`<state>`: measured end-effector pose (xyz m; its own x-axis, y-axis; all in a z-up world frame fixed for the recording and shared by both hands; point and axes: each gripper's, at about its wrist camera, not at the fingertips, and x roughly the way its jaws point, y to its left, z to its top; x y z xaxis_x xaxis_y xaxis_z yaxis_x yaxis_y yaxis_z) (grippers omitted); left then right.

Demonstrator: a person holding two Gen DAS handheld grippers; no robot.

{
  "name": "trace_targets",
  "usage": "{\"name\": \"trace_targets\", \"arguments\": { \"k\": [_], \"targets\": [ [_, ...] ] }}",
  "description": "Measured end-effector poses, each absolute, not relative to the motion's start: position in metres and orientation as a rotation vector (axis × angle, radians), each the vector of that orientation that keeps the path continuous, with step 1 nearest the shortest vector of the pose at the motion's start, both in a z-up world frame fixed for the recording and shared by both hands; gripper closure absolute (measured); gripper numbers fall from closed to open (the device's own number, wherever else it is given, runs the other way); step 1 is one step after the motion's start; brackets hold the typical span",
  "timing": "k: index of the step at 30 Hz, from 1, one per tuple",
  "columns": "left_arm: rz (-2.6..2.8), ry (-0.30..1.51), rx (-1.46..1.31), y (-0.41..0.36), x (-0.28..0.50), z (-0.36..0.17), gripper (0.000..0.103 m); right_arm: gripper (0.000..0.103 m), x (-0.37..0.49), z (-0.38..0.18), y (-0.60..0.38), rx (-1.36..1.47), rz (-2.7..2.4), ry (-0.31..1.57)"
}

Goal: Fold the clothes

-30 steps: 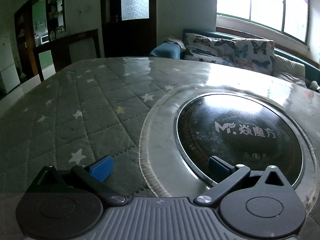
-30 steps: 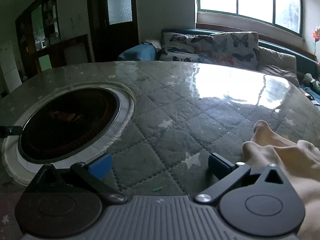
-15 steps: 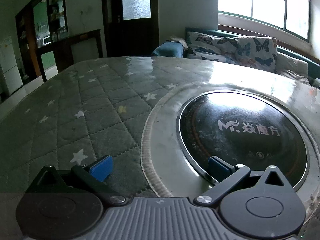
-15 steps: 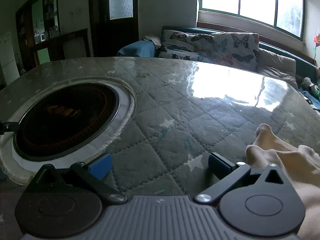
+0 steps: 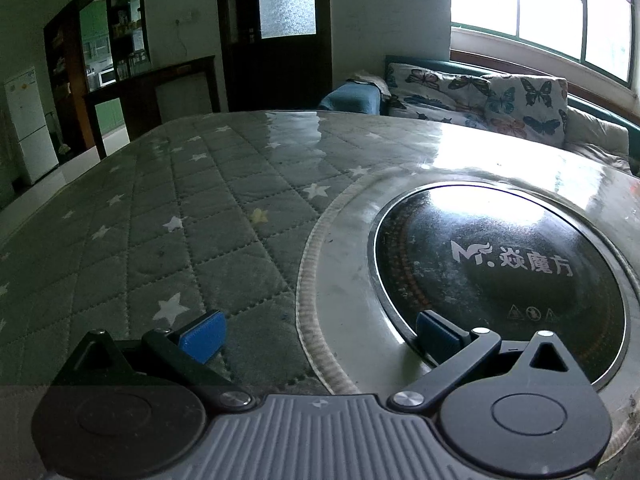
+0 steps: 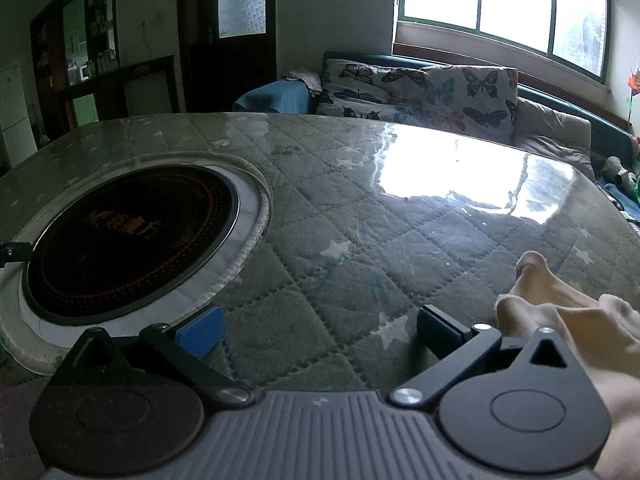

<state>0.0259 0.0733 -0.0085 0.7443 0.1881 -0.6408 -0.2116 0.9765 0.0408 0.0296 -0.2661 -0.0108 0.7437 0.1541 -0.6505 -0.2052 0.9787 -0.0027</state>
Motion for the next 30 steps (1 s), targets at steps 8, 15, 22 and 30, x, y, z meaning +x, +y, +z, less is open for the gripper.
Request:
{"name": "trace_targets", "arguments": {
  "k": [8,15,22,30],
  "targets": [
    [0.218,0.698,-0.036,0.0742,0.0263,-0.0083,0.0,0.0,0.0299,-0.0109,-0.2679,-0.077,0.198,0.705],
    [0.217,0.698,-0.037,0.0755,0.0264,-0.0079,0.0,0.0,0.0298,-0.0107,-0.269,-0.077,0.199,0.705],
    [0.217,0.698,-0.037,0.0763,0.0265,-0.008,0.0,0.0,0.0297,-0.0104,-0.27,-0.077,0.2,0.705],
    [0.216,0.698,-0.036,0.077,0.0269,-0.0085,0.0,0.0,0.0297,-0.0104,-0.2704,-0.077,0.201,0.706]
  ]
}}
